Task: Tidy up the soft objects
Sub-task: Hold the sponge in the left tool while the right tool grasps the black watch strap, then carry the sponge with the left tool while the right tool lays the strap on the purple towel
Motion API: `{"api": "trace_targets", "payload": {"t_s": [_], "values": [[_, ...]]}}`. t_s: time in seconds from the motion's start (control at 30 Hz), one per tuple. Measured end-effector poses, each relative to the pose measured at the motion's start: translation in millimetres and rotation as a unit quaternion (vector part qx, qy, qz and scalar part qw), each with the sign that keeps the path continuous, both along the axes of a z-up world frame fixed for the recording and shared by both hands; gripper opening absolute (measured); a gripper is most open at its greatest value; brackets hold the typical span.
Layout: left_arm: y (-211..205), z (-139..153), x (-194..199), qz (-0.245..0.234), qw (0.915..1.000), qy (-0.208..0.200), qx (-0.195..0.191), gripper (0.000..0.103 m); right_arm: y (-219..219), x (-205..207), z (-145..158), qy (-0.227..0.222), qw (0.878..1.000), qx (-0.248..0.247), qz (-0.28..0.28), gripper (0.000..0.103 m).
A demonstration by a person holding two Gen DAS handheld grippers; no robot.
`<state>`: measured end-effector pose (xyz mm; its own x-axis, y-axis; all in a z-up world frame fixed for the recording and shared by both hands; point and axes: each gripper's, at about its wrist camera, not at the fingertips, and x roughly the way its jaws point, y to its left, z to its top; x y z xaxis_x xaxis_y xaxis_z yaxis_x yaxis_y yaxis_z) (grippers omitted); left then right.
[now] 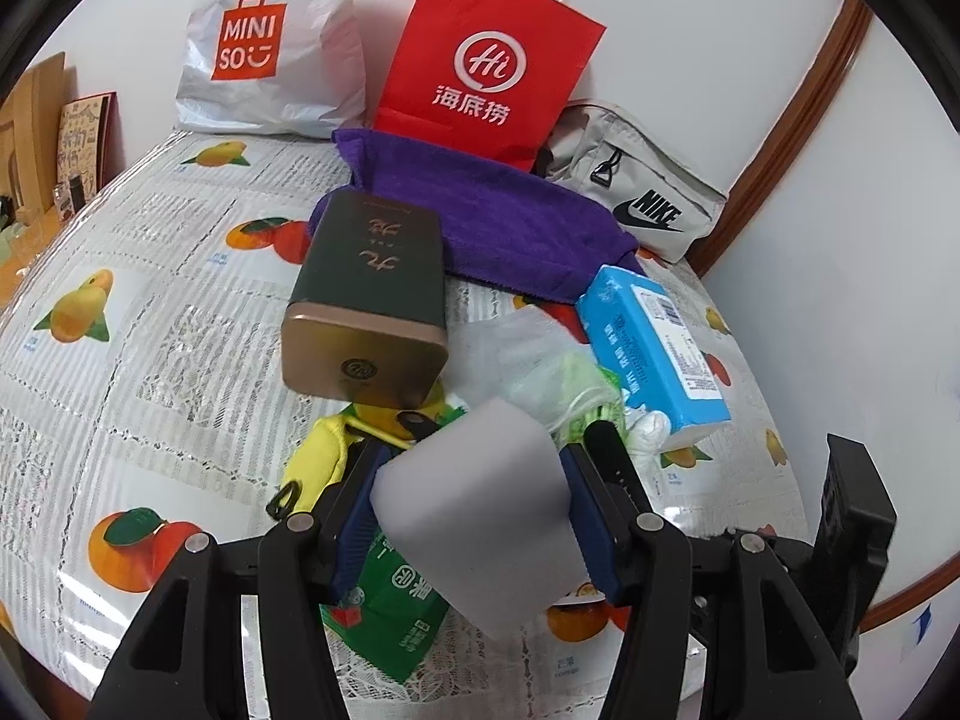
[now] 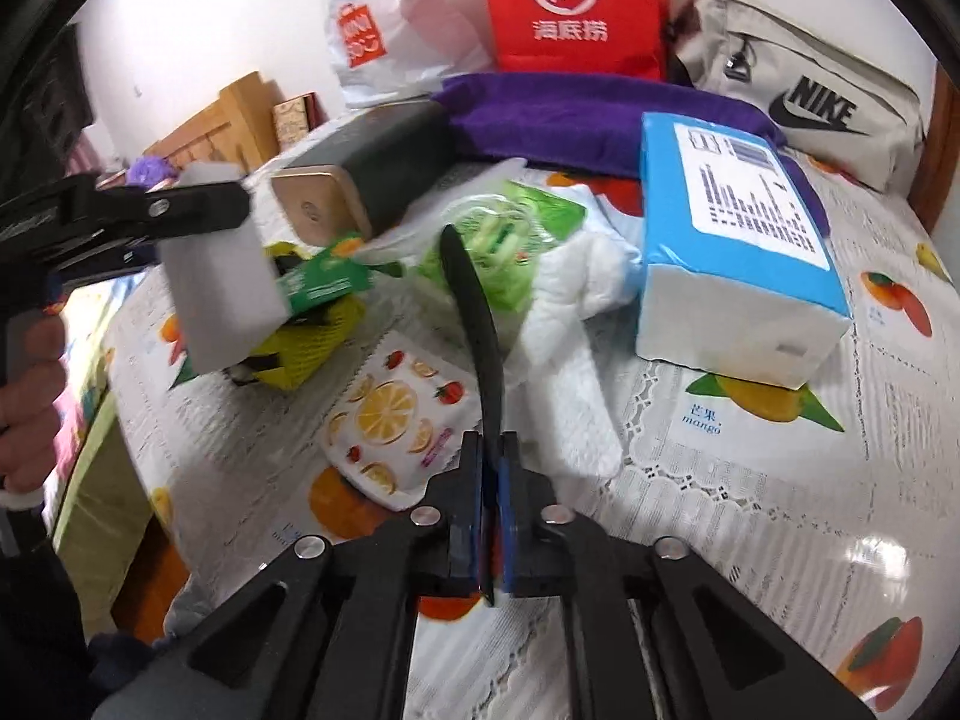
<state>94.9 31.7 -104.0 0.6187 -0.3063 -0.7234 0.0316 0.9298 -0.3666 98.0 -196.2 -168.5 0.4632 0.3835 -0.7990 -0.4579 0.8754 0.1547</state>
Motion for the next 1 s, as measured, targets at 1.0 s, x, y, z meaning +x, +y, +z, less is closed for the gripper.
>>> {"api": "trace_targets", "payload": {"t_s": [1.0], "values": [[28, 34, -2, 0.045, 0.9985, -0.030, 0.009, 0.054, -81, -27, 39, -0.039, 0.993, 0.016, -0.110, 0.003]]}}
